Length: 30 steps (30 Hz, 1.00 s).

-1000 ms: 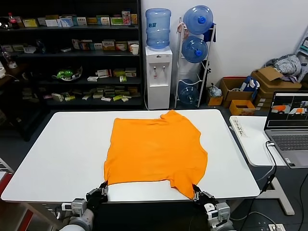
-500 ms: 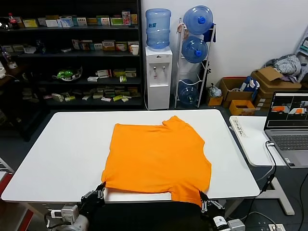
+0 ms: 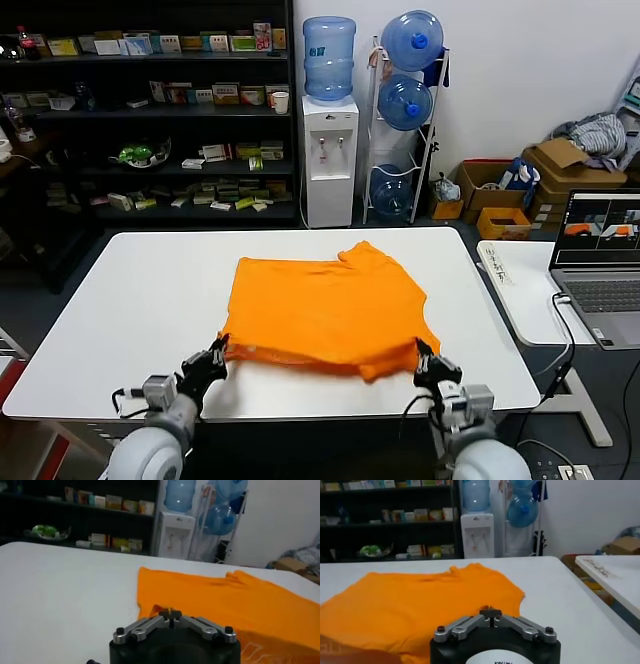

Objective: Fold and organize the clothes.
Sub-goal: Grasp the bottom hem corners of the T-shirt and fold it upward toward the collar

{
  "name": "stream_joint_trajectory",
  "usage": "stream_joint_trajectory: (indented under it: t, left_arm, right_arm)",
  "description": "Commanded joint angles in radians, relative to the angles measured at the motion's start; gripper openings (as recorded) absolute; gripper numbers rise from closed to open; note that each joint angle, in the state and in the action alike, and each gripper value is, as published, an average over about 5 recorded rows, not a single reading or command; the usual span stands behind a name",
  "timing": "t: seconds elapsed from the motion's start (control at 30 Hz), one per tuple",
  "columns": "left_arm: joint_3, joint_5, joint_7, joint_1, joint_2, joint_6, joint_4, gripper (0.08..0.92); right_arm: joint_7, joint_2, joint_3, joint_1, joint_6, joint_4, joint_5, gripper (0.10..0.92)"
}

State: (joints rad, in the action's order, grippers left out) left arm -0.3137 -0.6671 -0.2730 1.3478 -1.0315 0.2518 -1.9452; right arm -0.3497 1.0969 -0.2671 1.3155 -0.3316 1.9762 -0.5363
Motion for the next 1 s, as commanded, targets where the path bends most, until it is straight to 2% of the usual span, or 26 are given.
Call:
stream_joint_trajectory:
  t: [0.03, 0.57, 0.73, 1.0]
  left_arm:
    - [0.079, -0.013, 0.019, -0.297, -0.009, -0.004, 0.25, 0.099]
    - [0.112, -0.009, 0.037, -0.326, -0.012, 0.012, 0.304, 0.099]
    - [0.101, -0.007, 0.041, -0.292, -0.006, 0.02, 0.27, 0.141]
    - [0.035, 0.003, 0.046, -0.104, 0.027, 0.023, 0.137, 0.372]
  right_arm:
    - [-0.038, -0.004, 0.078, -0.279, -0.022, -0.176, -0.074, 0.125]
    - [0.017, 0.019, 0.119, -0.315, -0.029, -0.231, -0.068, 0.133]
    - [0.055, 0.013, 0.098, -0.291, -0.025, -0.206, -0.034, 0.25]
    - [0.124, -0.061, 0.0, -0.113, 0.001, -0.11, 0.083, 0.476]
